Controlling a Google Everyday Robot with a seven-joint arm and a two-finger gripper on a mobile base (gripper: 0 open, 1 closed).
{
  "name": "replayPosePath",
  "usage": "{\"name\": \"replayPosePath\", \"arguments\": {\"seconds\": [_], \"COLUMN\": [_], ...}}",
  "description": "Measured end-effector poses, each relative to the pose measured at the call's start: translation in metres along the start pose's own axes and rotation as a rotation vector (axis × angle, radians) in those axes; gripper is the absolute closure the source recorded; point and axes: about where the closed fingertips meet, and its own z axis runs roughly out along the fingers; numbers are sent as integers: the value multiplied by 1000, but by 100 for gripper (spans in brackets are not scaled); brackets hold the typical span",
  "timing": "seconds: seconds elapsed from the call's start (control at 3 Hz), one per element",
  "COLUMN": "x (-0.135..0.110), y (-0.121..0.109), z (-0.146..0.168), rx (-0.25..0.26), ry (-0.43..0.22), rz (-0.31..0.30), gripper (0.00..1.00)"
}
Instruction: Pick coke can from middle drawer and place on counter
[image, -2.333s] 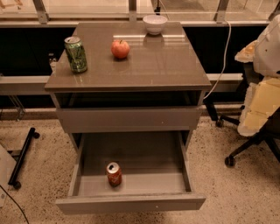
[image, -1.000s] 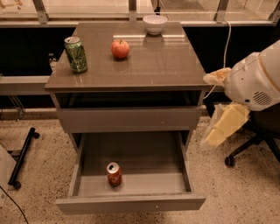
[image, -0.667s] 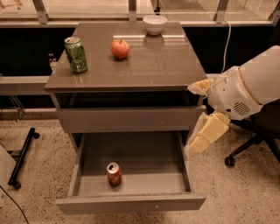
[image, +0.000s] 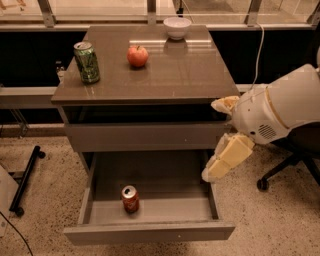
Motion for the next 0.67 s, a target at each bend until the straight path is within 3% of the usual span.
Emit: {"name": "replayPosePath", "arguments": {"seconds": [0.67], "x": [9], "y": [0], "z": [90], "rx": [-16], "ry": [-133], "rz": [31], "gripper": [0]}}
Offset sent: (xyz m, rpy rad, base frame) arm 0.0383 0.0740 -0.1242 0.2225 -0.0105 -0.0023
